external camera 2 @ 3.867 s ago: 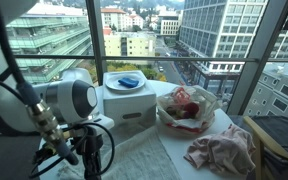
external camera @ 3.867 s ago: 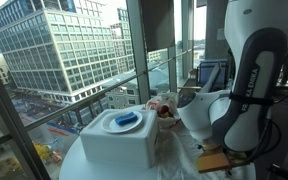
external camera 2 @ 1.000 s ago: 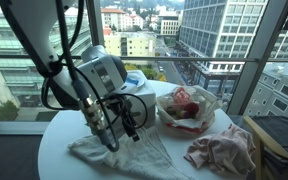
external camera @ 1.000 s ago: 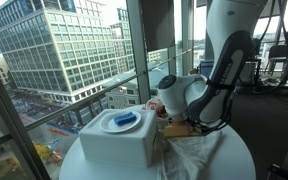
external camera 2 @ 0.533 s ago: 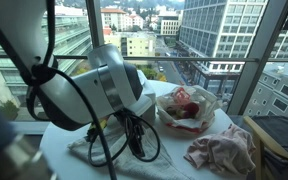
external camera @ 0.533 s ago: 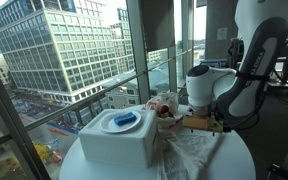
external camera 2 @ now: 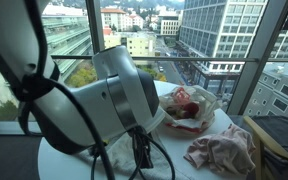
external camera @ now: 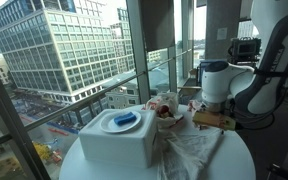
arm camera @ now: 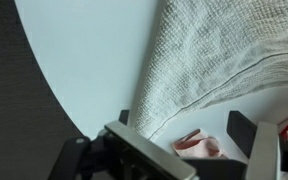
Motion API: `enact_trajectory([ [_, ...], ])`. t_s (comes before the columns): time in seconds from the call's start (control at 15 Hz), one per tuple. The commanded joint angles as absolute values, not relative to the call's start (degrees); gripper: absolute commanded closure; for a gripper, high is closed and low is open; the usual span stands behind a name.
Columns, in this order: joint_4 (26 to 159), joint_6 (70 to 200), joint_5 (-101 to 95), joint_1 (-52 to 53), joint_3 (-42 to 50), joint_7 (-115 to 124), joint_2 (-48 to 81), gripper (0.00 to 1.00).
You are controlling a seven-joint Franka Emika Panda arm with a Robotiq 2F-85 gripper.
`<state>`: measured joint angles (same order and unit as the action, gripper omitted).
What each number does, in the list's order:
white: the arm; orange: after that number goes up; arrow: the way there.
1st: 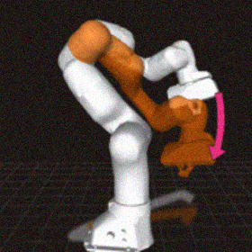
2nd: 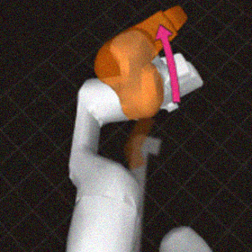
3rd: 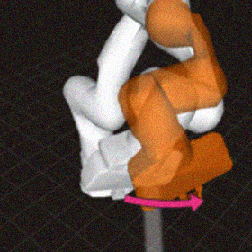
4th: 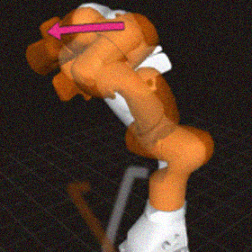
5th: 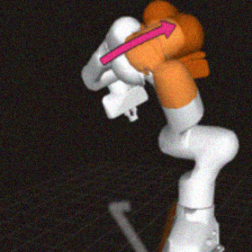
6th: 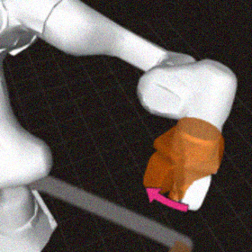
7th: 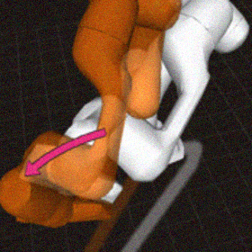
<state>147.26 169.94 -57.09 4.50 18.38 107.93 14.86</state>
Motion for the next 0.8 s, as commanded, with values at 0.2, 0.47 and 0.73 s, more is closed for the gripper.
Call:
enact_trajectory([
  [0.2, 148.7, 170.7, -45.0, -1.6, 12.4, 94.9, 15.9, 0.00],
  [0.47, 147.4, 169.5, -31.8, -10.2, 5.7, 82.9, 16.0, 0.00],
  [0.73, 143.6, 168.9, -18.2, -10.4, 7.2, 72.5, 17.8, 0.00],
])
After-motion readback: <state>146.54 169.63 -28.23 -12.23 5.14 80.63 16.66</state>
